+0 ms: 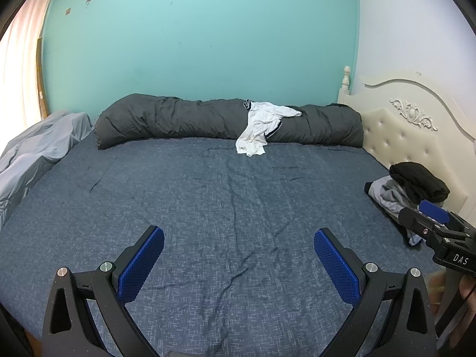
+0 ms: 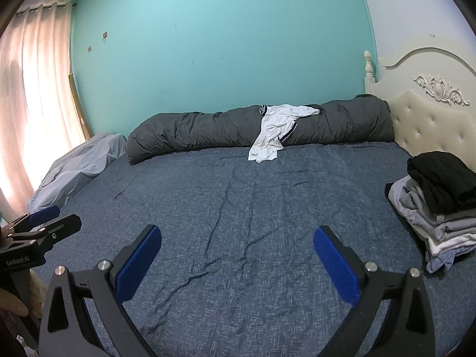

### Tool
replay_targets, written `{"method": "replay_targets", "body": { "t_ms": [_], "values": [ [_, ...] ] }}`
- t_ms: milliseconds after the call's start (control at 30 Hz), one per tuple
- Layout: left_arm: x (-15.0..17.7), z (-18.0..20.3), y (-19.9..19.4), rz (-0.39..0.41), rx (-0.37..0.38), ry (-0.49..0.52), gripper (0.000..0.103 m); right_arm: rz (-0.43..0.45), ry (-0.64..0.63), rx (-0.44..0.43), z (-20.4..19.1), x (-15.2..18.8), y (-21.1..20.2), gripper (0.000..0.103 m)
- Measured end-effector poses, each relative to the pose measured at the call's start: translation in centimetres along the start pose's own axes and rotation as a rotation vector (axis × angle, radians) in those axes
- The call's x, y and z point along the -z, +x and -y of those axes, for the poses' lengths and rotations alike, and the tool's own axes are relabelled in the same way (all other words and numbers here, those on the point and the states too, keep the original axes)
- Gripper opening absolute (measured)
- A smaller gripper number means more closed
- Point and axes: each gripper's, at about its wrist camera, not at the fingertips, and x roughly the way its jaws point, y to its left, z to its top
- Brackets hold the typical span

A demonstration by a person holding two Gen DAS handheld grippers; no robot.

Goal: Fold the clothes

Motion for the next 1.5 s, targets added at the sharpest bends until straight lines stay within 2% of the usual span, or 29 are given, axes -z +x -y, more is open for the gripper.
{"method": "replay_targets", "body": {
  "t_ms": [733,1000,1300,1500],
  "values": [
    [-0.1,-0.2,0.3,-0.007,0.007,-0.006,0.103,-0.005,0.011,-0.007,0.2,0.4,0.4,0.103],
    [0.3,-0.6,2.3,-0.031,0.012,-0.018,0.103,-0.051,0.040,-0.023,1.3,1.8,2.8,0.103],
    [0.2,-2.4,9.5,-0.099,-0.020,-0.050,0.103,-0.167,0.062,-0.034,3.8,3.8,10.4,0.103],
    [-1.0,-3.9,17.5,-0.139,-0.043,-0.064,0.103,-0.223,0.050,-0.067,5.7,2.5,19.8,0.103]
  ]
}}
